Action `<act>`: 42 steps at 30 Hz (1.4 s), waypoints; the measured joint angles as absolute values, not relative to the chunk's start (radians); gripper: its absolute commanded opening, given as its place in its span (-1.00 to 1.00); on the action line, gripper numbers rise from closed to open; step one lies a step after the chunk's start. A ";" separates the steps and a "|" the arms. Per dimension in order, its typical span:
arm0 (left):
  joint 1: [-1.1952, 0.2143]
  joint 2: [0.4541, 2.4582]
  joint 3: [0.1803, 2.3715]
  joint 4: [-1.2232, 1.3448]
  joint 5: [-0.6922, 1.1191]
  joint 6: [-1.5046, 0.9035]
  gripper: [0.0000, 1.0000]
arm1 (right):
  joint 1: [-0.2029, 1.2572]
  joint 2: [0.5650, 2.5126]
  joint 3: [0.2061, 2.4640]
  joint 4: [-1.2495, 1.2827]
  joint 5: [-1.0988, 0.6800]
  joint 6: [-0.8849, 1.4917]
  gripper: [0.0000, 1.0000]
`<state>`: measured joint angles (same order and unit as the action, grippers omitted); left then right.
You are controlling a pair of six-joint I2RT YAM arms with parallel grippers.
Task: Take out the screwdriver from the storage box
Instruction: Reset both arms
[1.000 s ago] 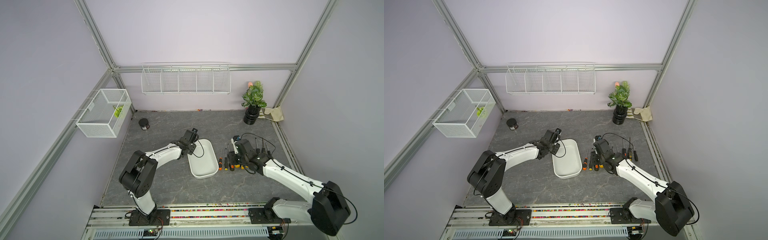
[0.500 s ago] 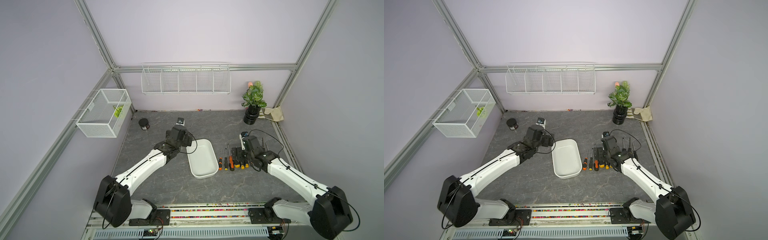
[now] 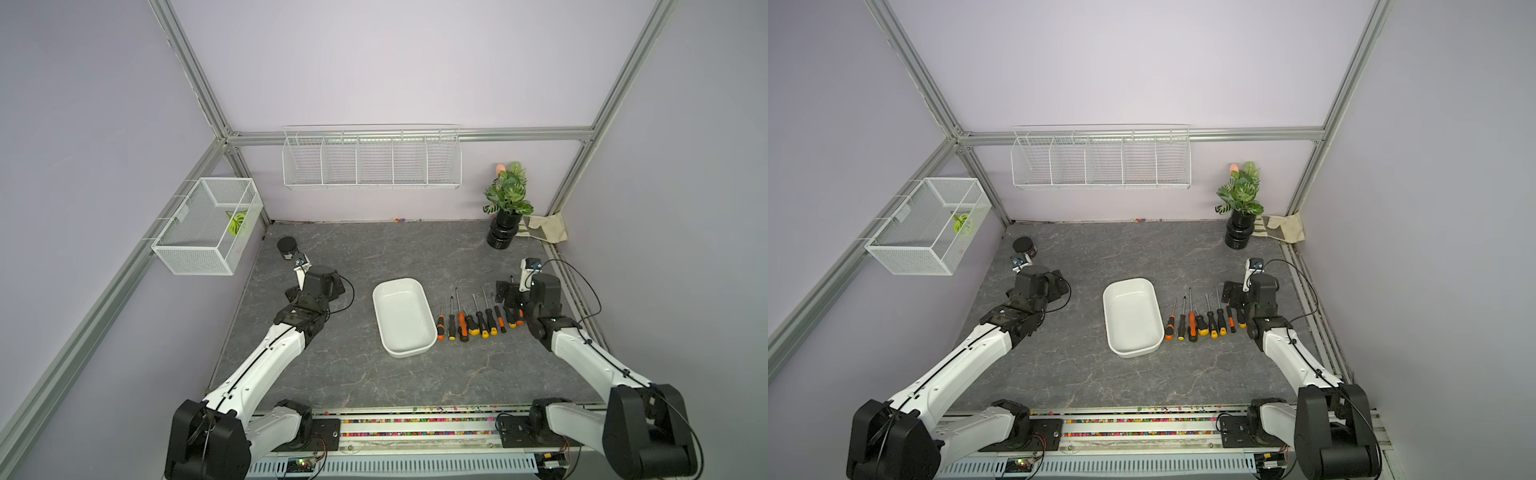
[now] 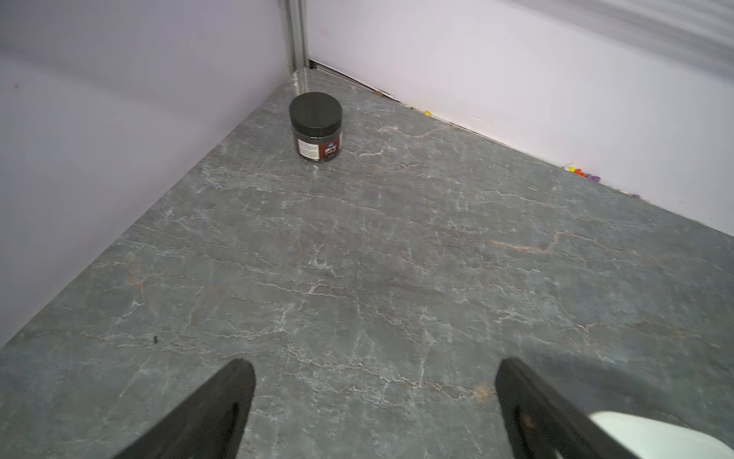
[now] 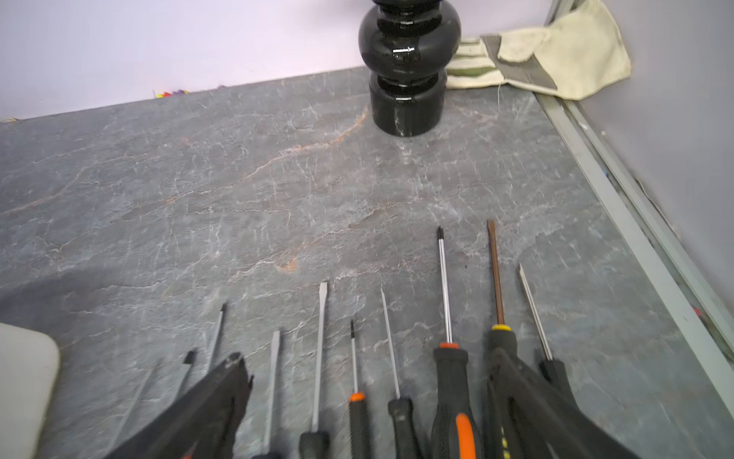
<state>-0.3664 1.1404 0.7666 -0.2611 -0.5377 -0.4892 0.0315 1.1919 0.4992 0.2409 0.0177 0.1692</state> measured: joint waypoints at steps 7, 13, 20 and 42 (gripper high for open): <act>-0.364 1.197 0.757 -0.210 -0.655 -0.461 1.00 | -0.006 1.291 0.479 0.417 -0.077 0.103 0.97; -0.363 1.190 0.646 -0.051 -0.688 -0.372 0.99 | -0.012 1.322 0.448 0.559 -0.079 0.079 0.98; -0.334 1.143 0.464 0.195 -0.634 -0.168 0.99 | -0.012 1.489 0.407 0.690 -0.093 0.029 0.98; -0.014 1.517 0.332 0.905 -0.257 -0.051 0.99 | -0.007 1.526 0.406 0.783 -0.033 0.029 0.98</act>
<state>-0.0139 1.5166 0.3317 0.9047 -0.2569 -0.0509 -0.0067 1.5265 0.4065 0.7830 -0.0334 0.0288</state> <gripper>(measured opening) 0.994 0.990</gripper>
